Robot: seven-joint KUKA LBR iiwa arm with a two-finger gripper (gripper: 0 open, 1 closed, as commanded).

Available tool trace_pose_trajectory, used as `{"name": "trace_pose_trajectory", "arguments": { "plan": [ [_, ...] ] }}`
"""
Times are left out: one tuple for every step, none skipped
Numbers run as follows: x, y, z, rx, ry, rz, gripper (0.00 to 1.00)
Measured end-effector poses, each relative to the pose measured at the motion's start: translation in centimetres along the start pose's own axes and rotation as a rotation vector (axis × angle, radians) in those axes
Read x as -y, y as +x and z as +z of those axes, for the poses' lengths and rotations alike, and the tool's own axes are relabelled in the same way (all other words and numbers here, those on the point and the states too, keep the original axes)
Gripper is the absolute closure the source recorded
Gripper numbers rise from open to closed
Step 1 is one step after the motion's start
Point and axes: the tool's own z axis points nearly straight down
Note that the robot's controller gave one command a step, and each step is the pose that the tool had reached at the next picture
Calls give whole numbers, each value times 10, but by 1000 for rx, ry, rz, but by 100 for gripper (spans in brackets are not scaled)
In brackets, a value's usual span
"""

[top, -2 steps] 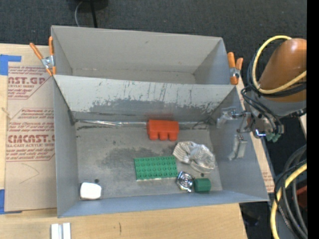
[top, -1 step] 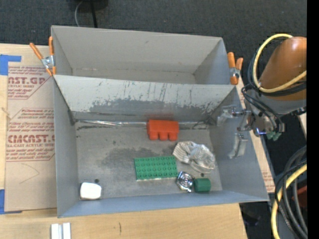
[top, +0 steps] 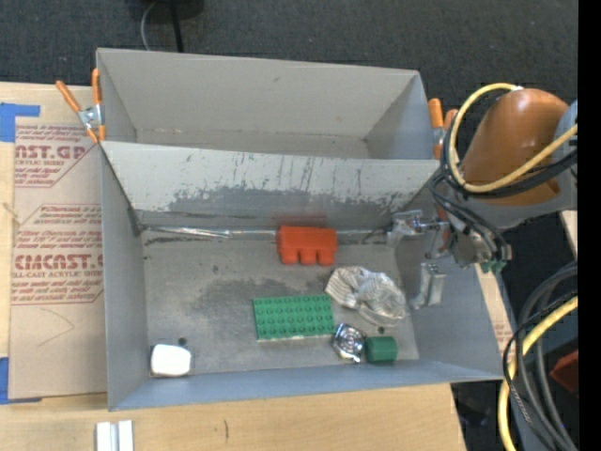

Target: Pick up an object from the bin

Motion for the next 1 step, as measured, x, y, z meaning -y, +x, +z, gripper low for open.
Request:
{"name": "trace_pose_trajectory", "arguments": {
  "plan": [
    [-27,6,41,0,-1,-108,0]
  ]
}}
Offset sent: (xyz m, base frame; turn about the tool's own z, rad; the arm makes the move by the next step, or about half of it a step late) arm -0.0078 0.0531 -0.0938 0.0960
